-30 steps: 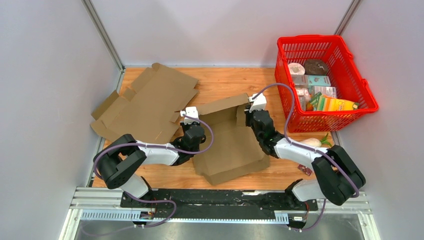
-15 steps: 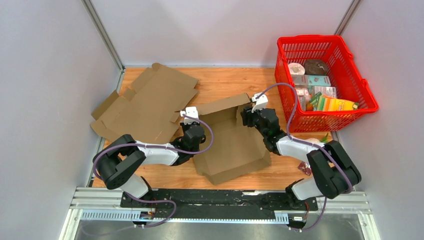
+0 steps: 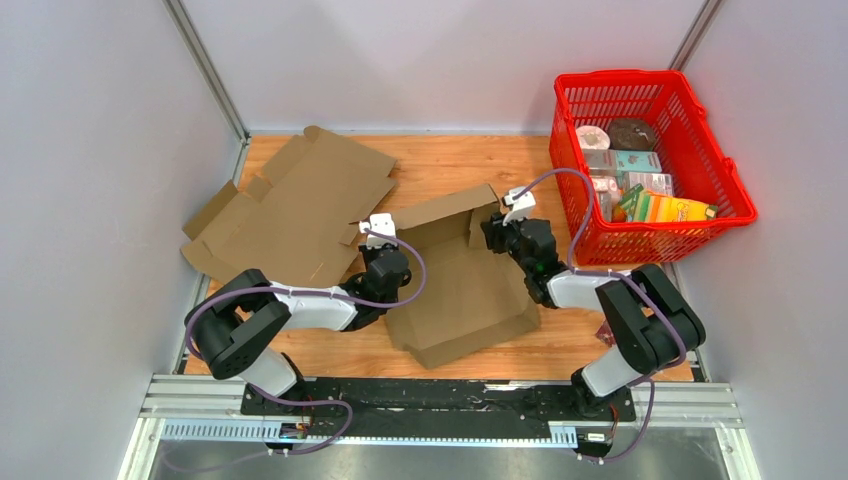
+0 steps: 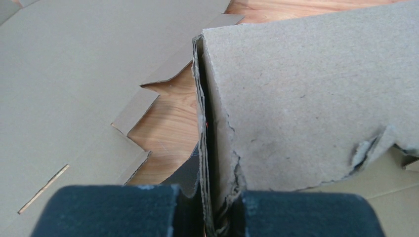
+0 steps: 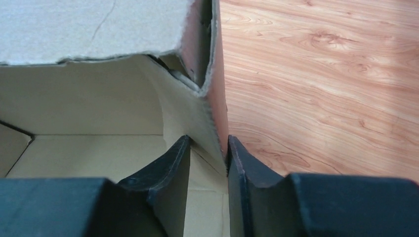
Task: Fold the paper box
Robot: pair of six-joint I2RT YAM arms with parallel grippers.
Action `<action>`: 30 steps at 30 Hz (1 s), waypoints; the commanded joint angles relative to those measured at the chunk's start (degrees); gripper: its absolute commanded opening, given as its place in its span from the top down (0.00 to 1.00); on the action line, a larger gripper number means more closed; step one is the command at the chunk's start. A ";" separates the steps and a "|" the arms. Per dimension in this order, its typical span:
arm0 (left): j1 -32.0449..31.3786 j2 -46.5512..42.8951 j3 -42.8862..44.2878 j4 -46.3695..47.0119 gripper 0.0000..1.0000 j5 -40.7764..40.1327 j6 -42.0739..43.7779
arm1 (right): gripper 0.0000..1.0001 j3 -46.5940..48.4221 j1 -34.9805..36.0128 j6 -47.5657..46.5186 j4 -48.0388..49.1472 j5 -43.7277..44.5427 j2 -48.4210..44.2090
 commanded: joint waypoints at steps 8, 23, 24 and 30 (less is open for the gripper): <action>-0.83 -1.48 0.28 0.16 1.00 5.04 -1.36 | 0.71 0.52 2.67 1.58 -0.03 11.73 -3.40; -0.74 -1.66 0.02 -0.11 1.00 5.05 -1.71 | 0.08 -5.45 1.18 10.87 -13.84 8.01 -14.65; -0.83 -1.57 0.11 -0.11 1.00 4.87 -1.62 | 0.08 -5.02 1.27 12.98 -15.96 10.29 -15.88; -0.83 -1.92 0.20 -0.72 1.00 4.69 -2.32 | 0.00 -5.19 4.78 17.47 -26.25 20.05 -23.08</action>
